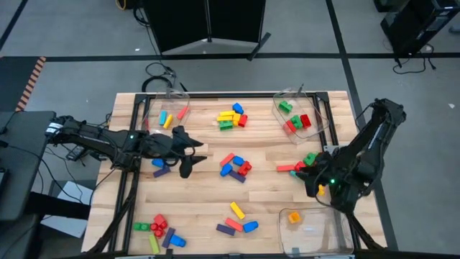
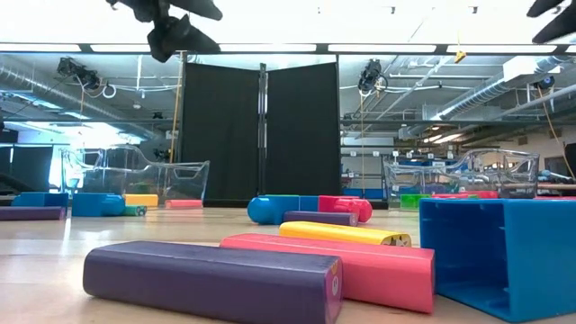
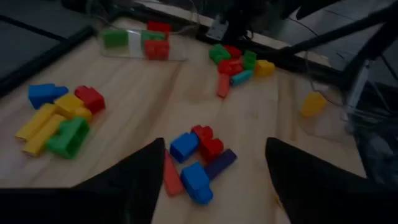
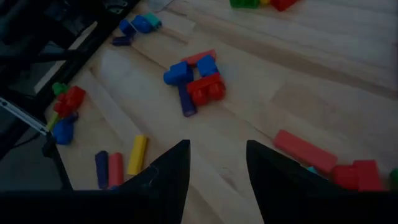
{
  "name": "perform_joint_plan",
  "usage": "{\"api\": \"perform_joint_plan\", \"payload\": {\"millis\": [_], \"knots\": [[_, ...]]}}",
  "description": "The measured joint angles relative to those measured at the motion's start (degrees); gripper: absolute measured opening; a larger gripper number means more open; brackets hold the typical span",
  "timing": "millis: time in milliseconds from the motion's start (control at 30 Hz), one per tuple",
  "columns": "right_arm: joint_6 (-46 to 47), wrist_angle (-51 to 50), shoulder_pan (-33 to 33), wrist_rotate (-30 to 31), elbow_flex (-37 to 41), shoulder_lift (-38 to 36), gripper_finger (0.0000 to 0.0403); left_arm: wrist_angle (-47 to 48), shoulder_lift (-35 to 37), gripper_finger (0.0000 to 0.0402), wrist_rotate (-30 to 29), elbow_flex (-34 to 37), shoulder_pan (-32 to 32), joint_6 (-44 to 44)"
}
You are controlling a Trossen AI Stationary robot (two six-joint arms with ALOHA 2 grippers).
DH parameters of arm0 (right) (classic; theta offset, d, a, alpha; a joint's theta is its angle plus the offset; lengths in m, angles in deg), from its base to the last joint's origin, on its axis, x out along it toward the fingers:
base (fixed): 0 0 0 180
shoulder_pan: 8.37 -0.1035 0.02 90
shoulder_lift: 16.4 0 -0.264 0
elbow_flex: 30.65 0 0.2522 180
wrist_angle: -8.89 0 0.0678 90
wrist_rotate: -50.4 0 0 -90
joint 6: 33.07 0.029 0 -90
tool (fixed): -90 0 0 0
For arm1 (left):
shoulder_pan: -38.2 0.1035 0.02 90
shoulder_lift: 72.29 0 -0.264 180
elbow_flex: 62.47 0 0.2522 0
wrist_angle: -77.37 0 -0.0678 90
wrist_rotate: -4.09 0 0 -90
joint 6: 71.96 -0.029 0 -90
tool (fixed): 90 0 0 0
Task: Sort blocks by size
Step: Put the green 2 stud game piece into the top right transparent bin
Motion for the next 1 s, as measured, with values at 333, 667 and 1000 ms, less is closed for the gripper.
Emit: {"api": "perform_joint_plan", "payload": {"millis": [333, 667, 1000], "knots": [[-6.9, 0.8, 0.4, 2.7, 9.1, -15.7, 0.0167, -10.8, 0.0, 0.0356, -0.5, 0.0, -0.1, 0.0], [-12.5, 2.7, 0.4, 4.5, 11.9, -24.2, 0.0167, -19.1, -1.0, 0.0356, -17.9, -0.1, 4.1, -3.7], [-10.7, 4.4, 4.8, 7.5, 11.9, -24.4, 0.0165, -9.6, -10.6, 0.0355, 1.9, -4.7, 25.9, -5.4]]}}
